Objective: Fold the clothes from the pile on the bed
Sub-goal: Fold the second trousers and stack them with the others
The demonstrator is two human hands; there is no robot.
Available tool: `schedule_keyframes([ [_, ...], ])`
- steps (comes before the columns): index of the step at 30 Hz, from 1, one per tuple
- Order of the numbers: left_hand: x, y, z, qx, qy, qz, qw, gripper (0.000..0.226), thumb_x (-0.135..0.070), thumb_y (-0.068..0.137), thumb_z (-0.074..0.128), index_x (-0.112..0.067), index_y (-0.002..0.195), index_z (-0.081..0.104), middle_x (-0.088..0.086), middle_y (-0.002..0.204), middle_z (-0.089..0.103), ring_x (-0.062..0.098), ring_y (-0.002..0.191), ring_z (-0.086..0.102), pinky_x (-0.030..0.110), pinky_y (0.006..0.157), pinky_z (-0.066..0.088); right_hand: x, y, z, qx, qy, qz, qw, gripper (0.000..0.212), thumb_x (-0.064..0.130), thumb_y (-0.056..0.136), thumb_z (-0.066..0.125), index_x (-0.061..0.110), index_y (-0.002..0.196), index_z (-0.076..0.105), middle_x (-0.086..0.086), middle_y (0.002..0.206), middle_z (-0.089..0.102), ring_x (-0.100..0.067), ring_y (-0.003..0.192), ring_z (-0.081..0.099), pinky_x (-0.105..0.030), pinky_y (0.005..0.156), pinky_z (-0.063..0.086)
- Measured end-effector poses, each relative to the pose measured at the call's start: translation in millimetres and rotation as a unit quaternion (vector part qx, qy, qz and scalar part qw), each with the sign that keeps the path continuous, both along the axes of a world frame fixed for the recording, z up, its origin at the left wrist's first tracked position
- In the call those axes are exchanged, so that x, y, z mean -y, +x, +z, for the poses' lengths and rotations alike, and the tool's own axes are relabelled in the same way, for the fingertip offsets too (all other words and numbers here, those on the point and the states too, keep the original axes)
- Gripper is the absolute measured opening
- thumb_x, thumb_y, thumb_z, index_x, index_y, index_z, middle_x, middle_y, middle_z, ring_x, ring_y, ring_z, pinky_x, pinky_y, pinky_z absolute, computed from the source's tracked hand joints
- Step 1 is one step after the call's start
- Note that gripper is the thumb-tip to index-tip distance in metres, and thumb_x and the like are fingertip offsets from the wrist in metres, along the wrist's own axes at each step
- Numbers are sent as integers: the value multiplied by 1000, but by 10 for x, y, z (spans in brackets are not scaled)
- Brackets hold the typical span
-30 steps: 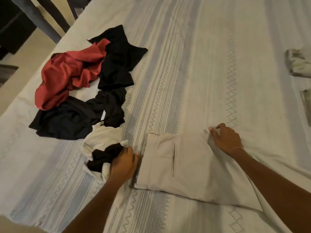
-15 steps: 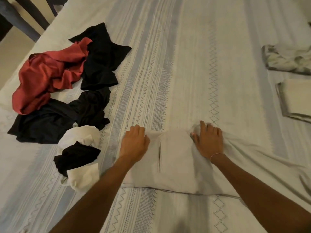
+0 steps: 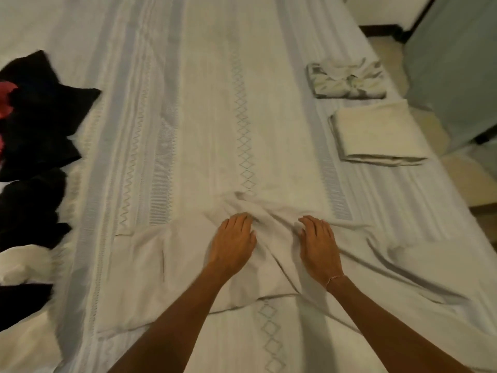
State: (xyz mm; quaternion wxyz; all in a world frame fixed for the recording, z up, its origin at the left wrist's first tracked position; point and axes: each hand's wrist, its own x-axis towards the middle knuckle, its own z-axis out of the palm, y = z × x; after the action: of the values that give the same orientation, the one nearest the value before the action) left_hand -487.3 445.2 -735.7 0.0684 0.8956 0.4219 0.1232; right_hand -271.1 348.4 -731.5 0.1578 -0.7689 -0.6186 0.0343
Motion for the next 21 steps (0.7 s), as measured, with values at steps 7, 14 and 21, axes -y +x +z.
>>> schedule_keyframes([
  [7, -79, 1190, 16, -11, -25, -39, 999, 15, -15, 93, 57, -10, 102, 68, 7, 95, 65, 27, 87, 62, 38, 79, 51, 642, 1723, -143, 1, -87, -108, 990, 44, 41, 91, 49, 6, 115, 62, -15, 107, 66, -37, 94, 63, -47, 85, 51],
  [14, -170, 1962, -74, -156, -127, -81, 976, 32, -39, 97, 55, -17, 120, 59, 5, 113, 58, 27, 102, 53, 39, 85, 42, 853, 2668, -157, 59, -157, 26, 985, 31, 44, 90, 66, 14, 91, 66, -3, 74, 67, -27, 59, 64, -37, 50, 53],
  [21, -469, 2058, 0, -64, -251, -26, 965, 23, -30, 95, 63, -27, 75, 54, -8, 72, 60, 15, 67, 54, 32, 62, 37, 404, 3344, 374, -75, -270, 19, 960, 54, 81, 77, 59, 31, 99, 64, 6, 81, 66, -15, 74, 60, -29, 66, 49],
])
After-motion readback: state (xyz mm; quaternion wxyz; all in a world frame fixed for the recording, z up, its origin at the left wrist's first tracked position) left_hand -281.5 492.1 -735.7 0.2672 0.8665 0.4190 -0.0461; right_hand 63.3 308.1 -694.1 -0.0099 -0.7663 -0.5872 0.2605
